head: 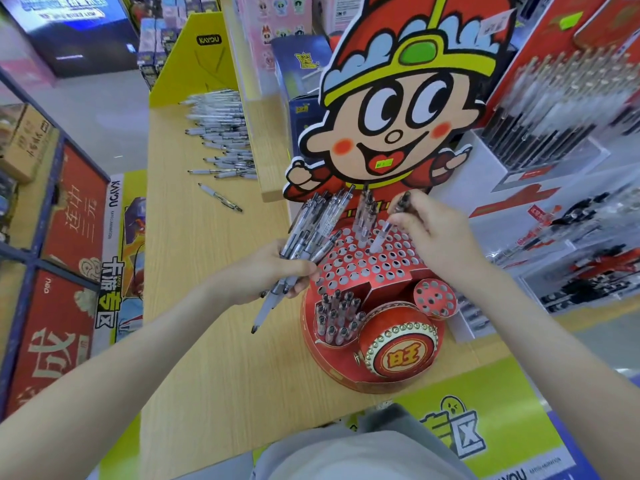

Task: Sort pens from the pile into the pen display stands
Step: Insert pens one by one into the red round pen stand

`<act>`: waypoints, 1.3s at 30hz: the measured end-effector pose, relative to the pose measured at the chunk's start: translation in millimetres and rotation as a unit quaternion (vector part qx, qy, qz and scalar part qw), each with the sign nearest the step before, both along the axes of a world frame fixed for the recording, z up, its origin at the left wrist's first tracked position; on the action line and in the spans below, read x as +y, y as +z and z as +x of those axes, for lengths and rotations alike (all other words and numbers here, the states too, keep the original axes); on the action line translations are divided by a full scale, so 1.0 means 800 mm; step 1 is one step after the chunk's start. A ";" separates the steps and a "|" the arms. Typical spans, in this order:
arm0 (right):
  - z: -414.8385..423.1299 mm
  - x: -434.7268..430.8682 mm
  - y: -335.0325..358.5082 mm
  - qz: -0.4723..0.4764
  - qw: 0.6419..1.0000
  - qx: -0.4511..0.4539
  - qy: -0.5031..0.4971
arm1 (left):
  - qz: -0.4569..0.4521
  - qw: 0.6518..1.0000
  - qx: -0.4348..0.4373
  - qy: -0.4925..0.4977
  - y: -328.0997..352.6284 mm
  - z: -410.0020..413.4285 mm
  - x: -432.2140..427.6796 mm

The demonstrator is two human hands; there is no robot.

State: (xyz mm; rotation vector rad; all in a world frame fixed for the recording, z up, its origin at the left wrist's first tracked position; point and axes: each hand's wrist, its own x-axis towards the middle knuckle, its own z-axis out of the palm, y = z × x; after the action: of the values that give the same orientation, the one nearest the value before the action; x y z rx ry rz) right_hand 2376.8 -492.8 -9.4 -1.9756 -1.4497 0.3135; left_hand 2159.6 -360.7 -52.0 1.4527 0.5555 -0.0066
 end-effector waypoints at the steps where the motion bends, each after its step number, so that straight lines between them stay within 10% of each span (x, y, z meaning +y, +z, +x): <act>1: 0.000 -0.001 -0.002 -0.003 1.000 0.001 0.002 | -0.005 1.000 -0.001 -0.002 -0.001 0.000 0.000; 24: -0.007 0.005 -0.026 -0.071 0.996 0.059 0.009 | 0.008 1.000 -0.016 -0.011 -0.008 0.014 -0.003; 39: 0.026 0.005 -0.029 0.113 0.975 0.149 -0.121 | 0.027 0.999 -0.035 0.008 -0.001 0.010 -0.005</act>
State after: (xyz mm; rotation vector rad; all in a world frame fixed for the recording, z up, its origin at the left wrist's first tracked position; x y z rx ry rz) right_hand 2397.8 -488.7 -32.7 -1.8064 -0.9989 0.3069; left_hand 2167.8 -364.9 -52.8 1.4956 0.5130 0.0724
